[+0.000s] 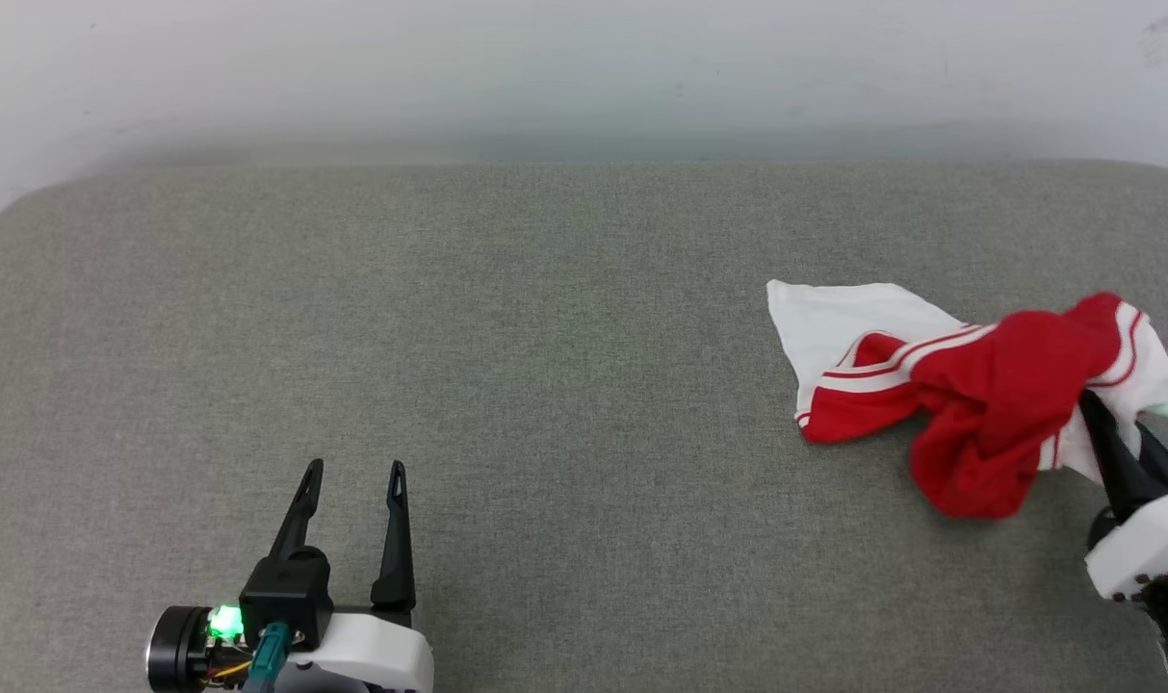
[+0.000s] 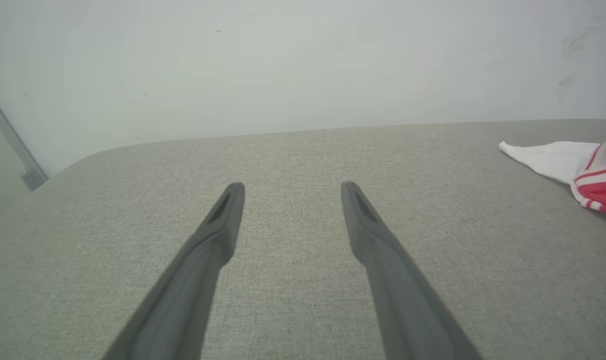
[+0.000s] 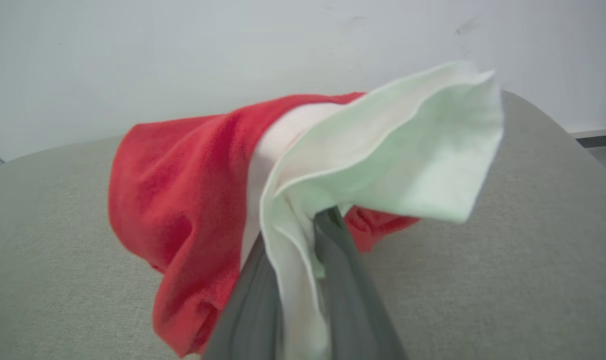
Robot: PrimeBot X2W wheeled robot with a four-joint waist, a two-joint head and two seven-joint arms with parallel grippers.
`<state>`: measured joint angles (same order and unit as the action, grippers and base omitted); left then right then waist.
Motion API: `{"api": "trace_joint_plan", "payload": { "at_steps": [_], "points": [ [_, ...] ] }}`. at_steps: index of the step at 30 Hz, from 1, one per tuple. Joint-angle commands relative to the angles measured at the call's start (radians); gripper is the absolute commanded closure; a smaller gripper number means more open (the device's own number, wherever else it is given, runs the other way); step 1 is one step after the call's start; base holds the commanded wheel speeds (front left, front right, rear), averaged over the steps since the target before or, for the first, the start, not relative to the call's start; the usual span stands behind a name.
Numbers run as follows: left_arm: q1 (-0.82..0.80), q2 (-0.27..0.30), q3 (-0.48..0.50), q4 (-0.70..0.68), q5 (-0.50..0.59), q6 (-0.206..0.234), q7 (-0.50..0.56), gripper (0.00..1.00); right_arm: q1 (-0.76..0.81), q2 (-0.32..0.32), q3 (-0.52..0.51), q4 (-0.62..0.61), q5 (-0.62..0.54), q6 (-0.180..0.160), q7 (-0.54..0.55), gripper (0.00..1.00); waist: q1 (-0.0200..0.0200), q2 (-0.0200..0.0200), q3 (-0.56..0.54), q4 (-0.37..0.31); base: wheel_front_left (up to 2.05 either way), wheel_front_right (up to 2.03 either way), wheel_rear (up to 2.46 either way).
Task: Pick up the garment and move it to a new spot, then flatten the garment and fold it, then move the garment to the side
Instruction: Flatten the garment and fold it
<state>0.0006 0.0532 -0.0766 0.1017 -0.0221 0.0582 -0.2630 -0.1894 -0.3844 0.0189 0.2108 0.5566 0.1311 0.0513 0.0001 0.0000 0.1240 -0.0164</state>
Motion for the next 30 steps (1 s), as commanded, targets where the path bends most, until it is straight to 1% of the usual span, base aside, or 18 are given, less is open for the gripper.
{"api": "trace_joint_plan", "payload": {
  "at_steps": [1,4,9,16,18,20,21,22,26,30],
  "points": [
    [0.009,0.0,0.004,0.0,0.002,-0.005,-0.003,0.0,0.018,0.011,-0.037,0.031,0.008,-0.001,-0.014,1.0,-0.0001,0.0,0.002,-0.001,0.0,0.0,0.0],
    [0.009,0.0,0.007,0.001,0.003,-0.006,-0.003,0.0,0.041,0.023,-0.111,0.107,0.029,-0.001,-0.043,1.0,-0.0001,0.0,0.006,-0.002,0.0,0.0,0.0],
    [0.01,0.0,0.008,0.004,0.006,-0.009,-0.003,0.0,0.068,0.015,-0.211,0.273,0.056,-0.001,-0.09,1.0,-0.0001,0.0,0.009,-0.006,0.0,0.0,0.0],
    [0.01,0.0,0.007,0.004,0.008,-0.01,-0.003,0.0,0.079,0.002,-0.3,0.494,0.118,-0.001,-0.143,1.0,-0.0001,0.0,0.008,-0.01,0.0,0.0,0.0],
    [0.015,0.0,0.007,0.005,0.008,-0.009,-0.003,0.0,0.077,0.002,-0.301,0.551,0.112,-0.001,-0.154,1.0,-0.0001,0.0,0.006,-0.014,0.0,0.0,0.0],
    [0.015,0.0,0.008,0.007,0.006,-0.009,-0.003,0.0,0.061,0.012,-0.306,0.591,0.13,-0.001,-0.164,1.0,-0.0001,0.0,0.004,-0.017,0.0,0.0,0.0],
    [0.014,0.0,0.009,0.008,0.005,-0.009,-0.003,0.0,0.055,0.014,-0.304,0.604,0.133,-0.001,-0.17,0.53,-0.0001,0.0,0.003,-0.019,0.0,0.0,0.0],
    [0.015,0.0,0.009,0.008,0.004,-0.009,-0.003,0.0,0.051,0.015,-0.3,0.611,0.139,-0.001,-0.177,0.0,-0.0001,0.0,0.001,-0.022,0.0,0.0,0.0],
    [0.017,0.0,0.008,0.011,0.004,-0.009,-0.003,0.0,0.034,-0.005,-0.294,0.612,0.138,-0.001,-0.227,0.0,-0.0001,0.0,-0.008,-0.029,0.0,0.0,0.0],
    [0.021,-0.001,0.008,0.012,0.005,-0.012,-0.003,0.0,0.044,-0.026,-0.305,0.571,0.123,-0.001,-0.277,0.0,-0.0001,0.0,-0.021,-0.029,0.0,0.0,0.0]
  ]
}}
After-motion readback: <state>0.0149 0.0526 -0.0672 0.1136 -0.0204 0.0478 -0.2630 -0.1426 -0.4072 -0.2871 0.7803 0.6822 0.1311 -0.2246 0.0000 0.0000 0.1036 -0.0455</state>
